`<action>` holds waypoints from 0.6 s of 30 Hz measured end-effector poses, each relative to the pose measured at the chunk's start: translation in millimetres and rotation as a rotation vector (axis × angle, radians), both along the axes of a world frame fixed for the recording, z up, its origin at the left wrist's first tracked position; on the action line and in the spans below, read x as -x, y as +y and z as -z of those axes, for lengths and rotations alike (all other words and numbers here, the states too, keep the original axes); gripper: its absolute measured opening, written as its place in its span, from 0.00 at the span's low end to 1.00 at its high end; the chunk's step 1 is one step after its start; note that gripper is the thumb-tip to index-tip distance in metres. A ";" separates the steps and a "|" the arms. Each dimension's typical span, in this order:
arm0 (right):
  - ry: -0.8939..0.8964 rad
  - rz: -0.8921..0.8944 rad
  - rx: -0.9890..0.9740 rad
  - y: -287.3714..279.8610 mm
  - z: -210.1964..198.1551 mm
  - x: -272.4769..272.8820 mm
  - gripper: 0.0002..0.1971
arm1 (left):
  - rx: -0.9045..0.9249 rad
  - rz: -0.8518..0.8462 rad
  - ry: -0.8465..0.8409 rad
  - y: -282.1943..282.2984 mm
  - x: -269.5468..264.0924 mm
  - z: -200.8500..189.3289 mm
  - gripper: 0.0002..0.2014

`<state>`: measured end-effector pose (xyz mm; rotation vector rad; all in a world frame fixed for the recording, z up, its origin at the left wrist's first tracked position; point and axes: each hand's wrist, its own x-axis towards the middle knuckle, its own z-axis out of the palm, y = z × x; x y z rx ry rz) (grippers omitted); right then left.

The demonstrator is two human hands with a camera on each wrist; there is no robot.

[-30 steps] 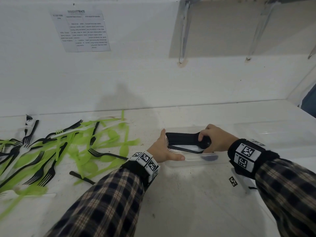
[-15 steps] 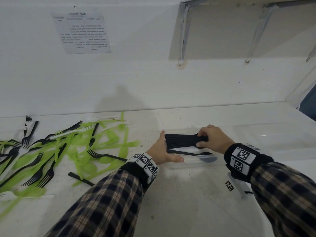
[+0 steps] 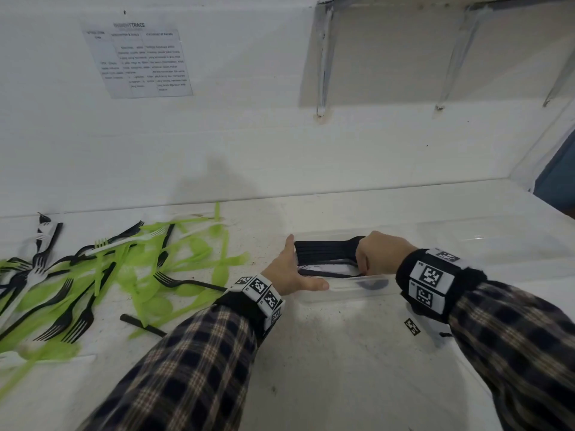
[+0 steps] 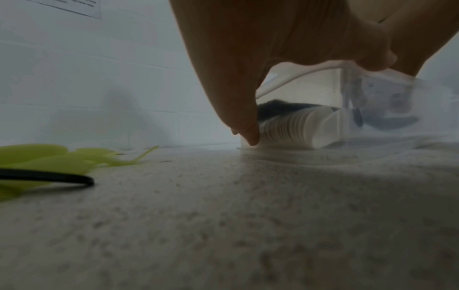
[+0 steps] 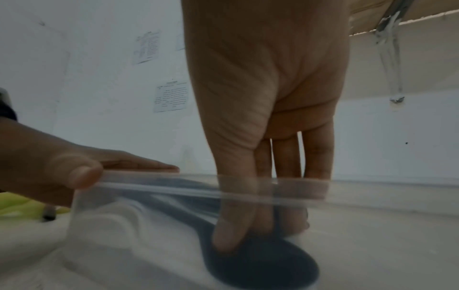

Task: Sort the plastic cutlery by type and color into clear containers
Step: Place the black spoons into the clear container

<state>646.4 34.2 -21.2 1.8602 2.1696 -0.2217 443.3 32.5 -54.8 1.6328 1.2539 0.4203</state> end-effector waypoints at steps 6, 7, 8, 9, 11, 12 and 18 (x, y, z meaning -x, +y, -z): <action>0.171 0.025 -0.071 -3.3 -0.9 -12.7 0.10 | 0.009 0.000 -0.013 -3.0 -0.3 -2.1 0.62; 0.199 0.030 -0.072 -3.9 -0.3 -14.8 0.09 | 0.014 0.002 -0.018 -3.5 -0.4 -2.6 0.61; 0.216 0.035 -0.067 -4.8 -0.3 -16.3 0.07 | 0.020 0.004 -0.023 -4.1 -0.6 -3.1 0.61; 0.217 0.035 -0.053 -5.9 -0.8 -17.0 0.06 | 0.025 0.005 -0.031 -4.5 -0.9 -3.3 0.61; 0.191 0.016 0.002 -6.9 -1.4 -16.4 0.06 | 0.034 0.002 -0.042 -5.6 -1.1 -4.1 0.60; 0.180 0.006 0.030 -7.1 -1.0 -15.3 0.07 | 0.035 -0.002 -0.044 -6.1 -1.2 -4.5 0.60; 0.150 -0.057 0.072 -2.4 -0.5 -10.1 0.10 | 0.035 -0.008 -0.043 -5.8 -0.8 -4.1 0.60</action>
